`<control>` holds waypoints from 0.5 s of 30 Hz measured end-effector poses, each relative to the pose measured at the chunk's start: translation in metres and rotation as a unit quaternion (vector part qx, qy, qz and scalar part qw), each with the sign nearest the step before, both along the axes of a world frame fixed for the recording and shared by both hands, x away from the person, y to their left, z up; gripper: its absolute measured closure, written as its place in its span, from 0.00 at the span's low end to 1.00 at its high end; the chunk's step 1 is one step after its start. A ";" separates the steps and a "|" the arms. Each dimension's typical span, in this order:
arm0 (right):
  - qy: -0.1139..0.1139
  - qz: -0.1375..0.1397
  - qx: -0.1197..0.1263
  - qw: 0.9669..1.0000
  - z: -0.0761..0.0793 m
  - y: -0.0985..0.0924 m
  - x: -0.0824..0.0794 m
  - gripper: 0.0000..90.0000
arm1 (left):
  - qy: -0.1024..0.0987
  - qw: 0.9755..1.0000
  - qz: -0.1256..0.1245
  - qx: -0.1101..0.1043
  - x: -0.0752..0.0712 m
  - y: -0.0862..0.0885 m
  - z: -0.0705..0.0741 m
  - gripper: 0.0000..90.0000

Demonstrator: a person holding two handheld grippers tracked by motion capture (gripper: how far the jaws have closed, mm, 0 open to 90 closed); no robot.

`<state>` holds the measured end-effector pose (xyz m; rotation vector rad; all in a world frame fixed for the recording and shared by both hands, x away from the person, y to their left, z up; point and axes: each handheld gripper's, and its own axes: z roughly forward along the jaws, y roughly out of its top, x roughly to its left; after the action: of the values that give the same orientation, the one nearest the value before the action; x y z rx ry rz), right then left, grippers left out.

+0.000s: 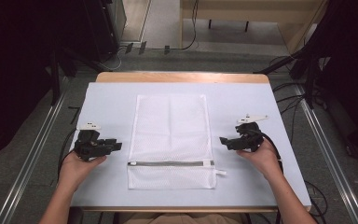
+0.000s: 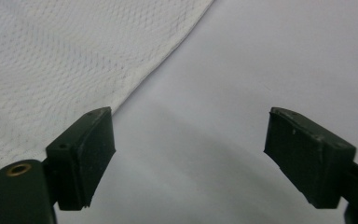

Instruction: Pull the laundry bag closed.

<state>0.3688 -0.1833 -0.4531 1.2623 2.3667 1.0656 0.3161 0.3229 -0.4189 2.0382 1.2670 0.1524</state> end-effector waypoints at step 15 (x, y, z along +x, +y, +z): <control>-0.007 0.004 0.001 1.000 0.001 0.003 -0.007 0.30 | 0.033 0.999 0.002 -0.014 0.008 0.000 -0.003 0.58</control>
<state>0.3616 -0.1803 -0.4517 1.2431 2.3629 1.0755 0.3242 0.3231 -0.4220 2.0315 1.3071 0.0711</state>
